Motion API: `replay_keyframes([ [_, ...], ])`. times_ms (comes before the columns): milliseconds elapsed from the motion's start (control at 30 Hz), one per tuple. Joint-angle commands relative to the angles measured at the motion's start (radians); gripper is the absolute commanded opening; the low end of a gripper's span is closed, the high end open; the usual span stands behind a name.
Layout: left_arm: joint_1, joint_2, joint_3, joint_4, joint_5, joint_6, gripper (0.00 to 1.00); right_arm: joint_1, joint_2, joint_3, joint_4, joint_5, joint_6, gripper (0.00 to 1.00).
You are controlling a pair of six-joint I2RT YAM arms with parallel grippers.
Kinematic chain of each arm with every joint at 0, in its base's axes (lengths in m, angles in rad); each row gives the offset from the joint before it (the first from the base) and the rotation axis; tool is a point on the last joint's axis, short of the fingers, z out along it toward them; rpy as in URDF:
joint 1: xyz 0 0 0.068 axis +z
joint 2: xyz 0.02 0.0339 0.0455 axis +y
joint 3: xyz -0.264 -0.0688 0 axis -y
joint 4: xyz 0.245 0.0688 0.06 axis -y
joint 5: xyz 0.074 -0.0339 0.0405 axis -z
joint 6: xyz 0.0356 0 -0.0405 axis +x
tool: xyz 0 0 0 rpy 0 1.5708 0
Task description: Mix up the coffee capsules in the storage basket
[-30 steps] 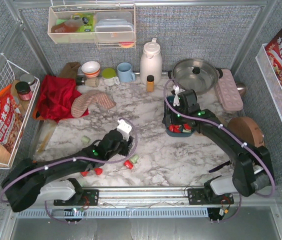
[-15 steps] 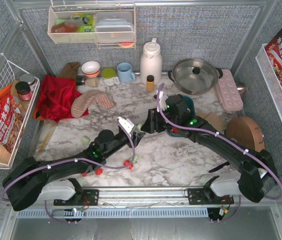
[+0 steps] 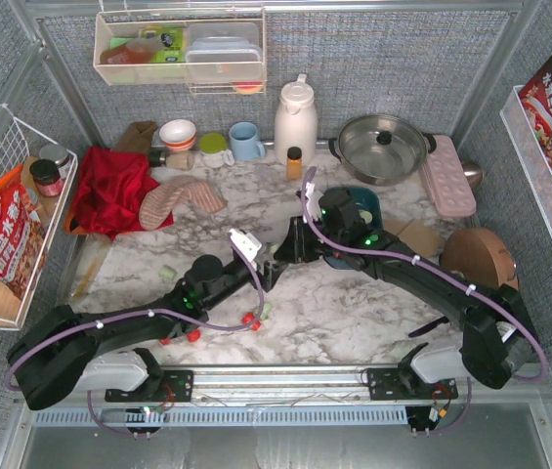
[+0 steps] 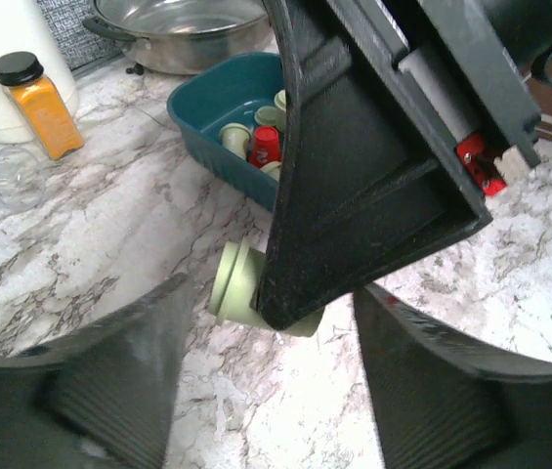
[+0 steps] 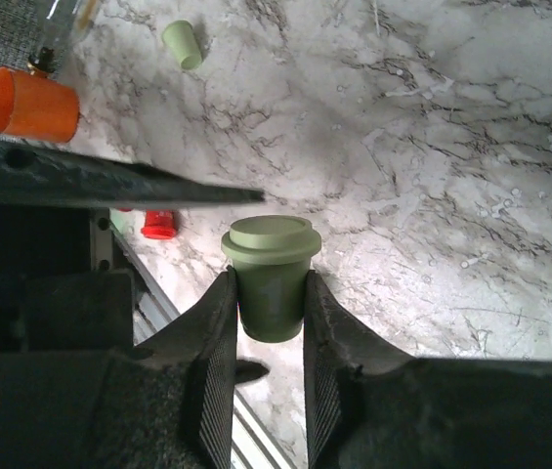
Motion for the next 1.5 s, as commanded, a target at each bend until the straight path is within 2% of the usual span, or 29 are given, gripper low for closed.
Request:
replay_keyframes([
  [0, -0.002, 0.005, 0.001, 0.079, -0.040, -0.023, 0.82, 0.002, 0.005, -0.008, 0.016, 0.018, 0.008, 0.23],
  [67, -0.002, 0.003, -0.003, 0.072, -0.052, -0.035, 0.98, 0.001, 0.002, -0.007, 0.009, 0.049, -0.004, 0.22],
  [100, -0.002, -0.002, -0.007, 0.063, -0.058, -0.043, 0.99, -0.003, 0.001, -0.006, 0.000, 0.080, -0.015, 0.22],
  [200, -0.002, -0.032, -0.023, 0.011, -0.077, -0.069, 0.99, -0.027, 0.006, 0.010, -0.078, 0.214, -0.085, 0.21],
  [400, -0.002, -0.114, -0.034, -0.273, -0.147, -0.165, 0.99, -0.107, 0.020, 0.086, -0.229, 0.651, -0.265, 0.21],
  [500, -0.002, -0.152, -0.040, -0.405, -0.182, -0.238, 0.99, -0.158, 0.046, 0.093, -0.241, 0.767, -0.311, 0.21],
  [633, -0.002, -0.190, -0.019, -0.600, -0.193, -0.322, 0.99, -0.197, 0.117, 0.114, -0.259, 0.809, -0.335, 0.30],
  [767, -0.007, -0.193, 0.030, -0.795, -0.175, -0.388, 0.99, -0.206, 0.161, 0.129, -0.274, 0.827, -0.346, 0.46],
  [867, -0.023, -0.177, 0.061, -0.890, -0.132, -0.418, 0.99, -0.207, 0.165, 0.140, -0.286, 0.826, -0.343, 0.65],
  [1000, -0.076, -0.130, 0.094, -0.983, -0.142, -0.438, 0.99, -0.206, 0.137, 0.138, -0.292, 0.832, -0.340, 0.73],
  [1033, -0.091, -0.117, 0.099, -0.998, -0.150, -0.442, 0.99, -0.206, 0.128, 0.137, -0.295, 0.843, -0.340, 0.90],
  [1067, -0.107, -0.106, 0.104, -1.012, -0.155, -0.443, 0.99, -0.206, 0.118, 0.137, -0.300, 0.852, -0.338, 0.98],
  [1200, -0.152, -0.067, 0.129, -1.044, -0.196, -0.461, 0.99, -0.206, 0.086, 0.134, -0.310, 0.872, -0.336, 0.99],
  [1333, -0.178, -0.049, 0.145, -1.007, -0.237, -0.448, 0.99, -0.209, 0.064, 0.112, -0.285, 0.865, -0.313, 0.99],
  [1467, -0.191, -0.020, 0.149, -0.967, -0.224, -0.420, 0.93, -0.249, 0.044, 0.074, -0.261, 0.839, -0.254, 0.99],
])
